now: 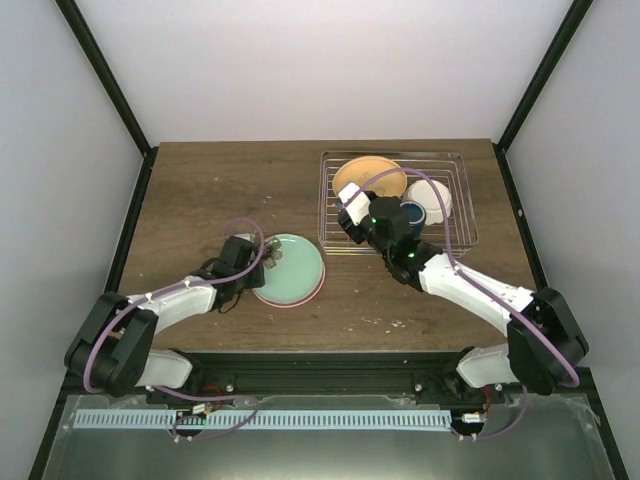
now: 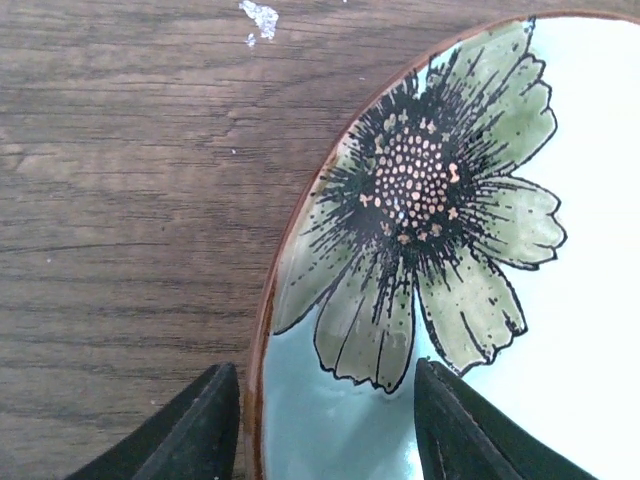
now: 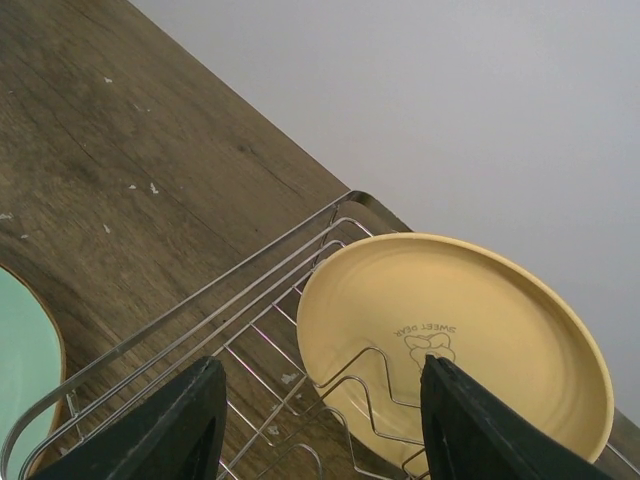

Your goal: Load the mixed dishes into the dish rack

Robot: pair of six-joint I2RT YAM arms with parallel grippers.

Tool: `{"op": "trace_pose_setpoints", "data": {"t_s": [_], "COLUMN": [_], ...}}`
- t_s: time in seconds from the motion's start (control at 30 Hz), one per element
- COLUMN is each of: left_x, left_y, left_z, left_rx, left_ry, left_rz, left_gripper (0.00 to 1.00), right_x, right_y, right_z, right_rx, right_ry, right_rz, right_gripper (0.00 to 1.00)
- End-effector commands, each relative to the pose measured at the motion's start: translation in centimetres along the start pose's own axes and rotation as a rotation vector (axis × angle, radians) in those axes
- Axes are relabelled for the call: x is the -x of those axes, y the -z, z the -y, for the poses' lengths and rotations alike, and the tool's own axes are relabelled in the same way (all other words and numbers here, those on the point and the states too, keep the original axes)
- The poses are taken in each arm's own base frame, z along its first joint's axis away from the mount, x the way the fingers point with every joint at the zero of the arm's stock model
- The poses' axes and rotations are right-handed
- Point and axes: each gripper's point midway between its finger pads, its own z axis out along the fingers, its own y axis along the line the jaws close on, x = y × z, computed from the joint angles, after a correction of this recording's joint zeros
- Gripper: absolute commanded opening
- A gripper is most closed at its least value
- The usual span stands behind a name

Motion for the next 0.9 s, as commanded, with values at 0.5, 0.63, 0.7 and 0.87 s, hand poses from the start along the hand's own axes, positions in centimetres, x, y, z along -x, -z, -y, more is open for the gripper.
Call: {"op": "trace_pose_setpoints", "data": {"t_s": [0.5,0.63,0.7,0.87], "left_x": [1.1,1.0,0.9,0.4], "left_y": [2.0,2.3,2.4,2.9], "left_z": [-0.5,-0.7,-0.7,-1.0], "left_rx": [0.010,0.013,0.005,-0.104], "left_ry": [0.009,0.009,0.012,0.111], "left_rz": [0.053,0.053,0.053,0.055], "left_gripper": [0.07,0.04,0.02,0.00], "right_x": [-0.8,-1.0,-0.9,-0.6], "right_y": [-0.7,-0.9,-0.9,-0.8], "right_z": [-0.3,-0.5,-0.7,-2.4], "right_rx": [-0.009,-0.002,0.012,0.113], "right_ry": [0.003,0.003,0.003,-0.030], "right_rz": [-0.039,-0.045,-0.042,-0.035], "right_gripper": [0.54,0.54,0.54,0.56]}}
